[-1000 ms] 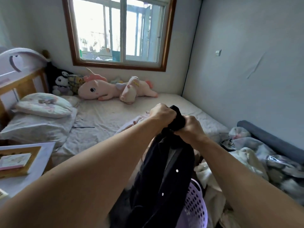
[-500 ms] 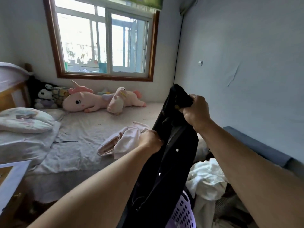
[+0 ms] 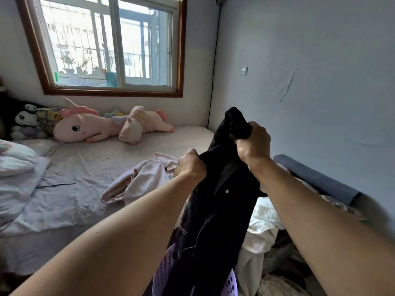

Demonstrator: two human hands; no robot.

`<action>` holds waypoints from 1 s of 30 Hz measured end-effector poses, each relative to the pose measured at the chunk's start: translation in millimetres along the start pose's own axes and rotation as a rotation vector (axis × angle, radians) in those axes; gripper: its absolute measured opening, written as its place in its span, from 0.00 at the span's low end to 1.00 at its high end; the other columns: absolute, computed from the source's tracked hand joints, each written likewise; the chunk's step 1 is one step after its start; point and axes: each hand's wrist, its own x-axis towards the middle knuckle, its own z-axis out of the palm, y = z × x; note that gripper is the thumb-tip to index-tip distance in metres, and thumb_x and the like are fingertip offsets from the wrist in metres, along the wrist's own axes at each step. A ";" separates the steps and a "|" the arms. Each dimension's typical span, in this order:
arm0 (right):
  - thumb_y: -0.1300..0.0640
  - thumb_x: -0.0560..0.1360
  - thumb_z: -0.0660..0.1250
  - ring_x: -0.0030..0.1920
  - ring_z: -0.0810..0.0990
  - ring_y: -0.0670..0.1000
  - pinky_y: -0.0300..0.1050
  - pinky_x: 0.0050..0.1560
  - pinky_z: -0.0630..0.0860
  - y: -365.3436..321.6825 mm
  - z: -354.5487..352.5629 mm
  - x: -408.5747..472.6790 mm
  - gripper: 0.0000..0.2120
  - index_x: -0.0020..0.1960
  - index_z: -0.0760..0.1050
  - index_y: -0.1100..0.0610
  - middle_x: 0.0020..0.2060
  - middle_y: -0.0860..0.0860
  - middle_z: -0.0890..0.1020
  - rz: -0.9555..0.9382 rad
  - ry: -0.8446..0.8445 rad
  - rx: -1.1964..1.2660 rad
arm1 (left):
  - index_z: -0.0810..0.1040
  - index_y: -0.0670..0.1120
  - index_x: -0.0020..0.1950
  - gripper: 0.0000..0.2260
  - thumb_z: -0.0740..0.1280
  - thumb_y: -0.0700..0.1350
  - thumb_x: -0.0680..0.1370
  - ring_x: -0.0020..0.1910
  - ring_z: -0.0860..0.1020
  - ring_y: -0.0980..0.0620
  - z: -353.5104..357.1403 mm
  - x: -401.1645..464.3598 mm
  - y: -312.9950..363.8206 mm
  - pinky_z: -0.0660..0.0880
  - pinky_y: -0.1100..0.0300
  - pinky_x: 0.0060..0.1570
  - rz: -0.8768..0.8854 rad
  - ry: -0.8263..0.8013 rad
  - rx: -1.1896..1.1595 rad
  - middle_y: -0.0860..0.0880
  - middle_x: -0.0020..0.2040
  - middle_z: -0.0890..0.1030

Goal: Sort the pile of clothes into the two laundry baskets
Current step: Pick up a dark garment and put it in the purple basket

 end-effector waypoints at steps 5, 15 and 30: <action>0.60 0.75 0.66 0.56 0.78 0.61 0.41 0.47 0.64 32.8 26.1 0.4 0.10 0.55 0.74 0.63 0.52 0.60 0.82 0.029 -0.022 -0.034 | 0.71 0.44 0.57 0.12 0.54 0.37 0.77 0.57 0.76 0.37 1.2 30.9 -1.2 0.71 0.48 0.56 0.028 0.093 0.031 0.38 0.55 0.78; 0.65 0.76 0.62 0.50 0.77 0.63 0.40 0.37 0.57 24.9 37.4 36.3 0.08 0.53 0.73 0.67 0.47 0.64 0.80 -0.008 0.162 0.020 | 0.70 0.48 0.52 0.08 0.55 0.38 0.77 0.42 0.70 0.43 -12.2 96.7 53.7 0.64 0.54 0.44 0.244 0.124 -0.157 0.46 0.43 0.73; 0.54 0.62 0.71 0.59 0.77 0.55 0.52 0.59 0.75 29.5 33.5 56.2 0.35 0.67 0.63 0.54 0.56 0.53 0.77 0.277 -0.451 0.213 | 0.81 0.43 0.49 0.08 0.63 0.39 0.75 0.51 0.78 0.41 1.0 128.2 133.9 0.70 0.60 0.44 0.431 0.015 -0.316 0.41 0.51 0.81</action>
